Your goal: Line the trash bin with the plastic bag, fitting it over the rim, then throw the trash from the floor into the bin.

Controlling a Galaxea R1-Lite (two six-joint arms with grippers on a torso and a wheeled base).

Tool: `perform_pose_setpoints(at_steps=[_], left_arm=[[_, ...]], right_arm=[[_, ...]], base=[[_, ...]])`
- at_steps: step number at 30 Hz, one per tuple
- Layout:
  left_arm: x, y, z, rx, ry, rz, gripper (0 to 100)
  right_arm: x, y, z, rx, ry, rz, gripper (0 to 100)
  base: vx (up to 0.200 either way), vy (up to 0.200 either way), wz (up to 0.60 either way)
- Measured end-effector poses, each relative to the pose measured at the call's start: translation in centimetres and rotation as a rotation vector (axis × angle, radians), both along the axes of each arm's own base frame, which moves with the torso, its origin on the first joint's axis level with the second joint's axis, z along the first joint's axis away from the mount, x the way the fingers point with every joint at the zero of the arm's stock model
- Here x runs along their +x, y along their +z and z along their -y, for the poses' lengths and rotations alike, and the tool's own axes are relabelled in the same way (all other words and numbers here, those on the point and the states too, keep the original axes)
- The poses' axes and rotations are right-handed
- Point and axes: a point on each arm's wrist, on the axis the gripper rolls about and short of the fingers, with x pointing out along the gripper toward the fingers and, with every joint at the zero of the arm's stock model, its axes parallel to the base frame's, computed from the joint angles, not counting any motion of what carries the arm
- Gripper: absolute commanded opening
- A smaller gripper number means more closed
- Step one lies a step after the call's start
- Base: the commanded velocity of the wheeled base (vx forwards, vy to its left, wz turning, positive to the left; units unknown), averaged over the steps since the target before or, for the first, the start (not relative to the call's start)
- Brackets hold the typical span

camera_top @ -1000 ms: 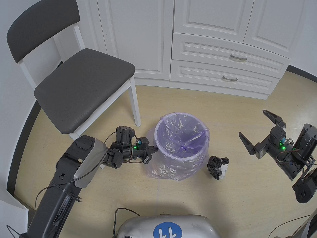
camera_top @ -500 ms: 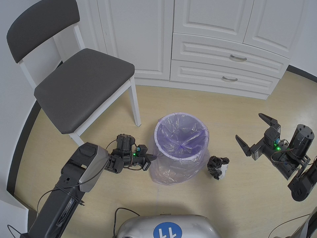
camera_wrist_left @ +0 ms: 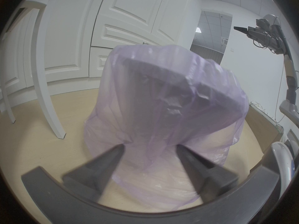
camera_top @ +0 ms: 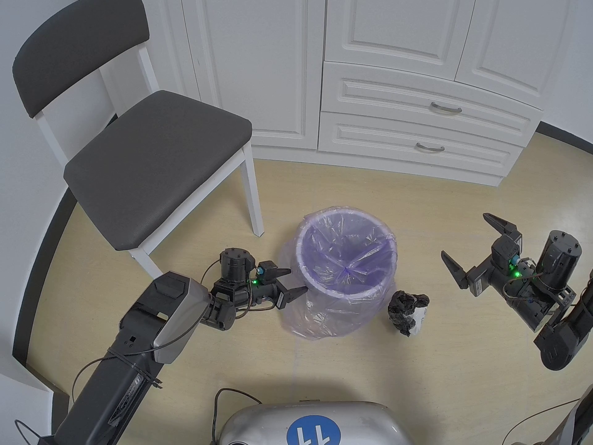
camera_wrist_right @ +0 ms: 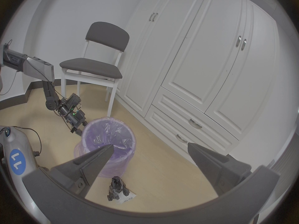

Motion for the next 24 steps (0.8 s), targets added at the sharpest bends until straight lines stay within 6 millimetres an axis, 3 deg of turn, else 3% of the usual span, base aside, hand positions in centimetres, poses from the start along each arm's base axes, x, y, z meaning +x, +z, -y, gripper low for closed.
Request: perform_pose_setpoints(at_steps=[7, 12, 17, 24], left_arm=[[0.0, 0.2, -0.2, -0.002, -0.001, 0.045, 100], [-0.1, 0.1, -1.4, -0.003, 0.017, 0.075, 100], [-0.8, -0.1, -2.6, 0.008, 0.034, 0.06, 100], [-2.6, 0.0, -4.1, 0.045, 0.057, 0.014, 100]], right_arm=[[1.4, -0.2, 0.5, 0.041, -0.016, -0.005, 100], [3.7, -0.6, 0.6, 0.121, -0.032, -0.049, 100], [8.0, -1.3, 0.2, 0.325, -0.048, -0.154, 100], [13.8, -4.4, -1.0, 0.568, -0.128, -0.418, 100]], base=[[0.0, 0.0, 0.0], [0.0, 0.0, 0.0], [0.0, 0.0, 0.0], [0.0, 0.0, 0.0]])
